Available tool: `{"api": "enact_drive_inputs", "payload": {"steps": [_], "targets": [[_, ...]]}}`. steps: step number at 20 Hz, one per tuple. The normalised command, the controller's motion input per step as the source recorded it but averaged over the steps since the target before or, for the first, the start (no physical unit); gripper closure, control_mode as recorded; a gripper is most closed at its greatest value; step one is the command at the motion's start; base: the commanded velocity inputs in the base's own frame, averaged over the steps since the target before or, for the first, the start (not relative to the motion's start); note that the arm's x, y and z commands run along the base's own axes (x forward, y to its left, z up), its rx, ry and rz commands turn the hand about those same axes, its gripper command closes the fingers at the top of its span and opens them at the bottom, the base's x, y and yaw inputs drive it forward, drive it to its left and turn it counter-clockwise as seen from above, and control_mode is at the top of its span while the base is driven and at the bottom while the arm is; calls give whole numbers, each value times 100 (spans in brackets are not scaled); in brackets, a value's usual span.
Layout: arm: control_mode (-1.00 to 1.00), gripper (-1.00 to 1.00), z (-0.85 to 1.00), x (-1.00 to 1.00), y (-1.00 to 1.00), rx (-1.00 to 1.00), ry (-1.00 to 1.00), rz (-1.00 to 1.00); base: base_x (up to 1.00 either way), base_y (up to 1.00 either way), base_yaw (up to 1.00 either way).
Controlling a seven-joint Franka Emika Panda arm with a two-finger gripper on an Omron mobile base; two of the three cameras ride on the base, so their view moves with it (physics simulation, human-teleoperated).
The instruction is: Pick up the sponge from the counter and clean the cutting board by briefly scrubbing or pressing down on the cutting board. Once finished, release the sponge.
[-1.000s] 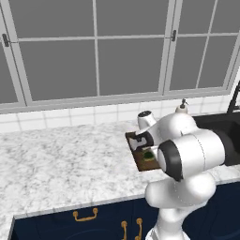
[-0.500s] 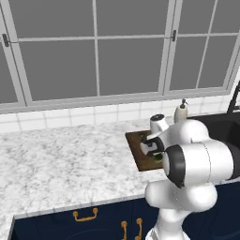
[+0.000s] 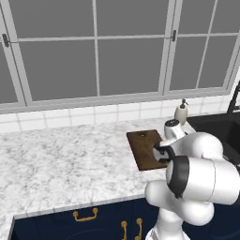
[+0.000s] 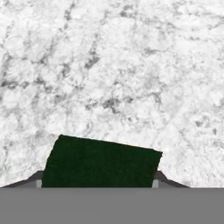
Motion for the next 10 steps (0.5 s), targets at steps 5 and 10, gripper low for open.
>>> {"api": "enact_drive_inputs", "payload": {"steps": [5,10], "targets": [[-100,100,-36,-39,-34,-5,0,-8,0,0,0],[-100,100,-38,-24,-29,-5,3,-10,0,0,0]]}}
